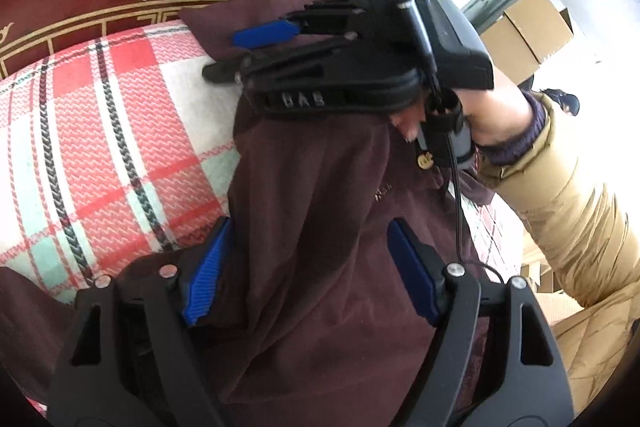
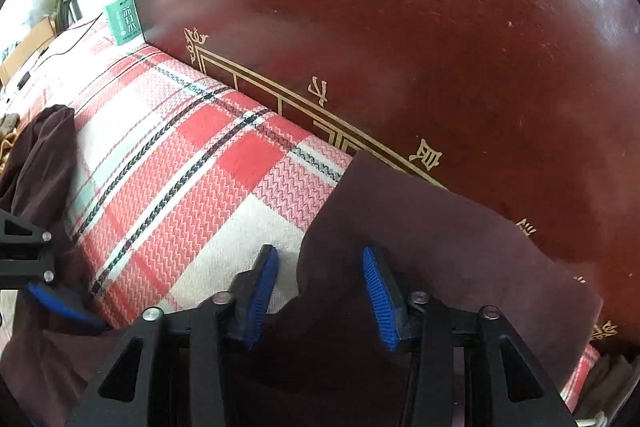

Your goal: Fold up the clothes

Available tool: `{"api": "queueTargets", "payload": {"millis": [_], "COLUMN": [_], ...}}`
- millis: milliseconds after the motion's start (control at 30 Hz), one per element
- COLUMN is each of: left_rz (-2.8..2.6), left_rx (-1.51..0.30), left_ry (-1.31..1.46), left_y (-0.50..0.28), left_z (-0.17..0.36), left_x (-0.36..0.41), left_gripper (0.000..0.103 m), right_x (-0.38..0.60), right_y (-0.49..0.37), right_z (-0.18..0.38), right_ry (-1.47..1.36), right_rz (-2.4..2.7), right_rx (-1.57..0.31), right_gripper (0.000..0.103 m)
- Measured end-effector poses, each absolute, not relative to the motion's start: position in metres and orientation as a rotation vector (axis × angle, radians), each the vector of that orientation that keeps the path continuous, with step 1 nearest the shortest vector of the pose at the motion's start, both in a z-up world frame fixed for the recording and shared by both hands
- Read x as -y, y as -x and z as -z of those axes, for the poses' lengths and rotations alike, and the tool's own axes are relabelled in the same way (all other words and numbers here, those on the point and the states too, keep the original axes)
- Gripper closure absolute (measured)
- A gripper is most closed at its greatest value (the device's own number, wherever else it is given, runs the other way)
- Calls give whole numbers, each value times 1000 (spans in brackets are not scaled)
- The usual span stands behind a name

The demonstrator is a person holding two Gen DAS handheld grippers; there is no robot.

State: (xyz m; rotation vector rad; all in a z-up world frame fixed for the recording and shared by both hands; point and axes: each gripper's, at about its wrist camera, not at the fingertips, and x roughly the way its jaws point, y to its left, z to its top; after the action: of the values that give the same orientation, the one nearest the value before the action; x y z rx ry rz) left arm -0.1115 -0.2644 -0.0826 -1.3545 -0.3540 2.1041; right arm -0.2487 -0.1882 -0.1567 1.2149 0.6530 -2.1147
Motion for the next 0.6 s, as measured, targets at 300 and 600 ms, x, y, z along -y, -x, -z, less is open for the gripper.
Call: {"api": "queueTargets", "payload": {"millis": [300, 600], "left_rz": [-2130, -2221], "left_rx": [449, 587], "left_ry": [1288, 1265], "left_y": [106, 99], "left_z": [80, 73], "left_x": [287, 313], "left_gripper": [24, 24], "right_x": [169, 205], "right_y": [266, 277], "right_z": [121, 122], "right_ry": [-1186, -1113], "right_rz": [2063, 2060], "right_rx": [-167, -42], "right_gripper": [99, 99]}}
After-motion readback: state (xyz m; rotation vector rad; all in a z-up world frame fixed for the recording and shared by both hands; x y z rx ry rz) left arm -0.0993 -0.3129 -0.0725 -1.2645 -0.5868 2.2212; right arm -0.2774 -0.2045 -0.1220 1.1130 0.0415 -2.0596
